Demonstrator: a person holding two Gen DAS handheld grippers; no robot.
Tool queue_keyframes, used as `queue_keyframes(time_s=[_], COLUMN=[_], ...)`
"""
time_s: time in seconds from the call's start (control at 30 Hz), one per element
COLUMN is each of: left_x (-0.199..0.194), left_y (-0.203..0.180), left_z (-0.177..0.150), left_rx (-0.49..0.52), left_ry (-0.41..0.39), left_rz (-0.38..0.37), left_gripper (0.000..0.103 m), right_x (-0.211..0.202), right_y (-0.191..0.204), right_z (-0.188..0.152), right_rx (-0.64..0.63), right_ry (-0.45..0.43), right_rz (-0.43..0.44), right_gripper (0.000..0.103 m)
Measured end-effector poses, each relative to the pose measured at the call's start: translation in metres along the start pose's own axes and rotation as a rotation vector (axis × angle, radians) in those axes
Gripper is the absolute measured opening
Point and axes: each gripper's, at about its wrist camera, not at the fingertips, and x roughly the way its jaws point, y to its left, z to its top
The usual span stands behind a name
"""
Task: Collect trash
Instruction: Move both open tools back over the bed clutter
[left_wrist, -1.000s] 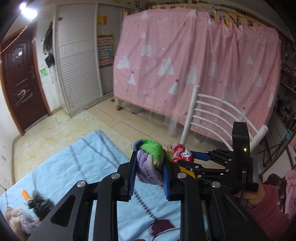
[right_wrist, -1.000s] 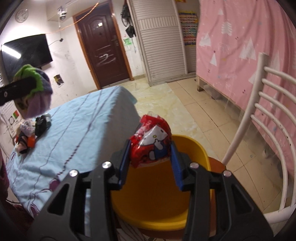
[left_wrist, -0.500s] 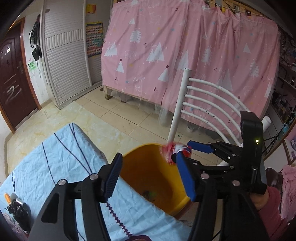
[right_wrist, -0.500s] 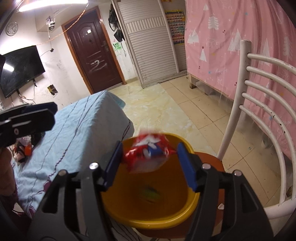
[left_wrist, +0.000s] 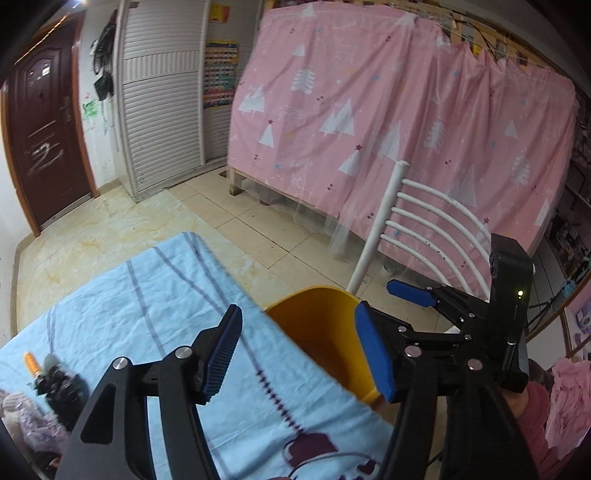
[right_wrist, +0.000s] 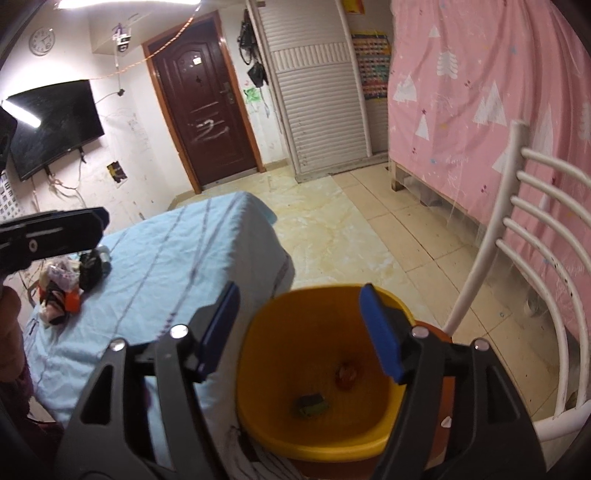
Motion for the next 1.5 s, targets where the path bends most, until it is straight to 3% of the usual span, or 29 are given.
queue_keyframes(time_s=[0.47, 0.97, 1.27, 1.5], left_x=[-0.092, -0.170, -0.187, -0.184], left_y=[0.075, 0.173, 0.233, 0.263], left_z=[-0.025, -0.076, -0.118, -0.151], left_rx=[-0.088, -0.201, -0.300, -0.358], left_ry=[-0.092, -0.126, -0.083, -0.044], left_rz=[0.127, 0.297, 0.360, 0.365], left_gripper=[0.058, 0.061, 0.062, 0.062], right_x=[0.009, 0.028, 0.038, 0.049], right_y=[0.118, 0.226, 0.271, 0.301], right_z=[0.027, 0.028, 0.021, 0.013], right_rx=[-0.172, -0.326, -0.385, -0.431], right_ry=[-0.007, 0.041, 0.072, 0.103], right_rz=[0.111, 0.245, 0.319, 0.359], right_gripper=[0.075, 0.079, 0.079, 0.079])
